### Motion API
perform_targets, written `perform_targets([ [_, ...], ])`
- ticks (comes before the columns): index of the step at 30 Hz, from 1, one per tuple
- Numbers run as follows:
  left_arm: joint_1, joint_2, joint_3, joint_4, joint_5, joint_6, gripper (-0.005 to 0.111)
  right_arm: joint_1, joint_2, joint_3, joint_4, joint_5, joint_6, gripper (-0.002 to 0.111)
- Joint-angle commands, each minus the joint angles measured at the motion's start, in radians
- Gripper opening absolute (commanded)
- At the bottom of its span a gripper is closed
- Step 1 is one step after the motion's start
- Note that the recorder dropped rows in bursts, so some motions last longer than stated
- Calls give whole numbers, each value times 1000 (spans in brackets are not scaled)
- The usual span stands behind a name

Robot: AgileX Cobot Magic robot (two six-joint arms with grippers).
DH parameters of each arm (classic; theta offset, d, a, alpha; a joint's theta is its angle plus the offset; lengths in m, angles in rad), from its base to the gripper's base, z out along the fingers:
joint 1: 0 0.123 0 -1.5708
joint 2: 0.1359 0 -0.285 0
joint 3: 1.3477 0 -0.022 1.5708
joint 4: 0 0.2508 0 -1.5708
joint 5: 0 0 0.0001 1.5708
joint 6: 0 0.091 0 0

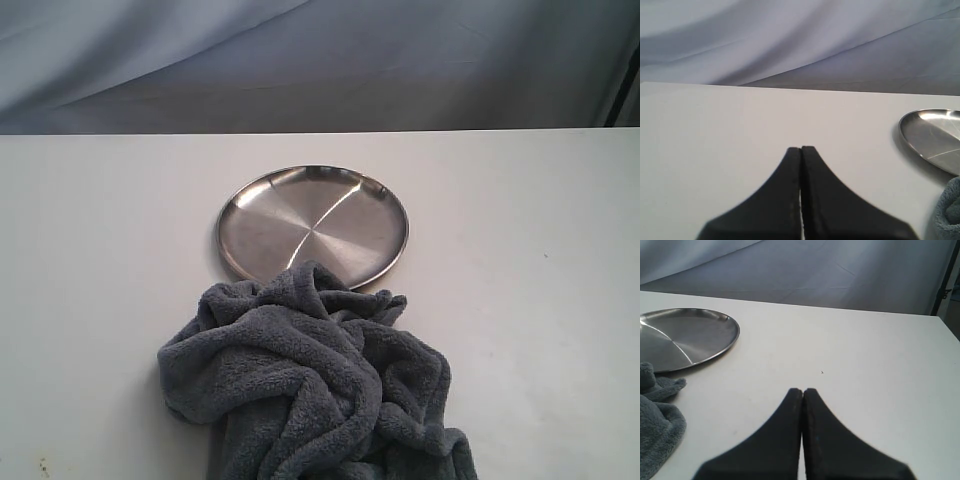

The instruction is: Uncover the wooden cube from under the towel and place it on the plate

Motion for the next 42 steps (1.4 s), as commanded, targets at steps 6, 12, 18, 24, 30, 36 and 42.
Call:
perform_targets([
  [6, 4, -3, 5, -4, -4, -7, 0, 0, -6, 3, 5, 12, 4, 3],
  [12, 4, -3, 5, -251, -149, -76, 0, 0, -6, 3, 5, 12, 4, 3],
  [18, 4, -3, 5, -508, -236, -121, 0, 0, -6, 3, 5, 12, 4, 3],
  [24, 4, -3, -125, -510, -69, -124, 0, 0, -6, 3, 5, 12, 4, 3],
  [30, 4, 80, -337, -358, 242, -42, 0, 0, -6, 3, 5, 12, 4, 3],
  [36, -38, 305, -506, -311, 472, 163, 0, 0, -6, 3, 5, 12, 4, 3],
  [42, -94, 523, -634, -311, 680, 309, 0, 0, -6, 3, 5, 12, 4, 3],
])
